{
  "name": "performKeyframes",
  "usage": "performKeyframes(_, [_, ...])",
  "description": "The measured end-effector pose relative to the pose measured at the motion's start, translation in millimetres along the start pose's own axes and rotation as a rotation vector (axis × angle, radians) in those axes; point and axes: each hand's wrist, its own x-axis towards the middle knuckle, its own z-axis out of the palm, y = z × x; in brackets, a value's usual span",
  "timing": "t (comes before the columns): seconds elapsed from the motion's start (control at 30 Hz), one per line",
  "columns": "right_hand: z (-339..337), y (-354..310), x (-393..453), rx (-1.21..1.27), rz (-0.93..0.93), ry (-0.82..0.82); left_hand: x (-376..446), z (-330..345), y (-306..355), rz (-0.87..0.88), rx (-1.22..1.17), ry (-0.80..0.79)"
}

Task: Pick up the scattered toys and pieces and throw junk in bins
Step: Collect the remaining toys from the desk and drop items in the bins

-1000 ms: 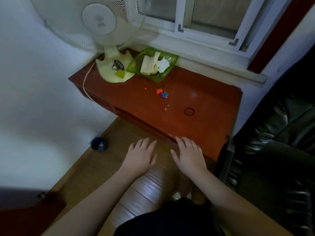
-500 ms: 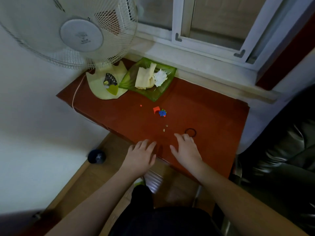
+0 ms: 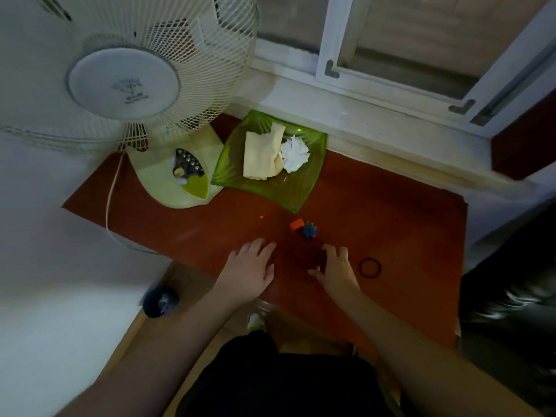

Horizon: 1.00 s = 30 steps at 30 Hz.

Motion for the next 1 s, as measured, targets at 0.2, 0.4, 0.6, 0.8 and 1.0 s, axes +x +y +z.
performKeyframes(0.2, [4.2, 3.7, 15.8, 0.001, 0.021, 0.07, 45.5, 9.4, -35.9, -0.125, -0.035, -0.019])
performKeyframes(0.4, [3.9, 11.5, 18.2, -0.175, -0.071, 0.071, 87.3, 17.8, -35.0, -0.161, -0.074, 0.051])
performKeyframes(0.6, [-1.9, 22.5, 27.1, -0.394, -0.128, -0.001, 107.0, 23.3, -32.2, -0.189, -0.118, 0.106])
performKeyframes(0.8, [-26.9, 21.4, 32.2, -0.147, -0.049, -0.067, 111.0, 26.6, -33.0, -0.228, -0.143, 0.154])
performKeyframes(1.0, [-53.3, 24.3, 31.6, 1.605, 0.507, -0.19, 76.0, 40.5, -6.4, -0.192, -0.194, 0.273])
